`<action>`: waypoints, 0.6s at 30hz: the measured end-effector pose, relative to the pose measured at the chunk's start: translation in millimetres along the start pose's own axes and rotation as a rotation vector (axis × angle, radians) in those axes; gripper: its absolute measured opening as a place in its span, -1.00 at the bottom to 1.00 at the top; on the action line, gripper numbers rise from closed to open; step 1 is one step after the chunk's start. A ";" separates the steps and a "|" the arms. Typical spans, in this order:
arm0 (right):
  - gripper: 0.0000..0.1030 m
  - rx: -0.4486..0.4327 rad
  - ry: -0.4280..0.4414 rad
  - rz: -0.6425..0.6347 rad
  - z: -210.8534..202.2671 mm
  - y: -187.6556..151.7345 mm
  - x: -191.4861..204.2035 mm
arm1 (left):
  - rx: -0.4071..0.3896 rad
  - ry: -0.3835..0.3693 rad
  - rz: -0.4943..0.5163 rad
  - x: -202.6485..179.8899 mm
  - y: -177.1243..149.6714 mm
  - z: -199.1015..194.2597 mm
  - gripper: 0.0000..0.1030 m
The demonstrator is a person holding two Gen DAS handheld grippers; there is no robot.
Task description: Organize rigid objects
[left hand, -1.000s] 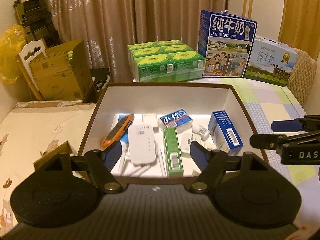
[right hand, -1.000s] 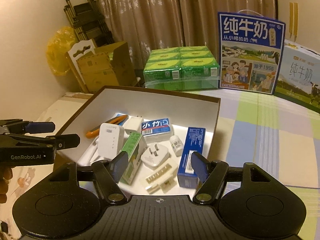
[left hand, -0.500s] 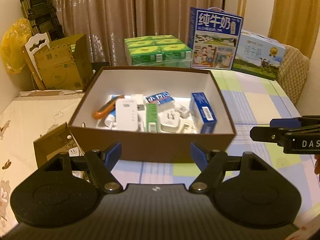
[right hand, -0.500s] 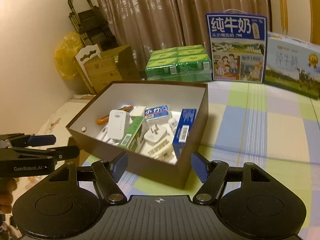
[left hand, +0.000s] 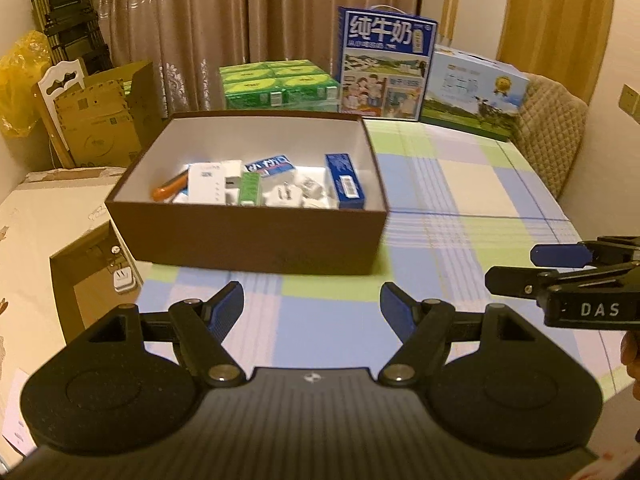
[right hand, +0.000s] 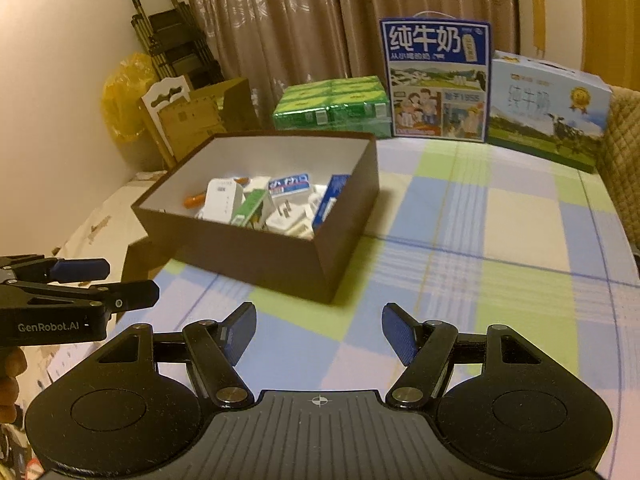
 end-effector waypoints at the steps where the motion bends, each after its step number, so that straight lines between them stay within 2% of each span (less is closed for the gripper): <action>1: 0.30 0.002 -0.009 -0.003 -4.3 -3.7 0.4 | 0.000 -0.004 0.000 -2.9 -3.1 -3.9 0.40; 7: 0.30 -0.004 -0.034 0.000 -32.6 -29.6 1.9 | 0.002 -0.025 0.007 -23.1 -22.9 -28.0 0.40; 18: 0.30 -0.018 -0.068 0.081 -87.0 -70.5 -8.1 | 0.023 -0.071 0.064 -66.3 -53.4 -60.2 0.40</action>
Point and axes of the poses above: each gripper's, at about its wrist camera, not at the fingertips, and z roughly the way its jaws point, x to its left, y to its top, the point moved 4 cm from there along z, roughly the way its jaws point, and after that the axes turned 12 degrees about y, right-handed, at the moved point
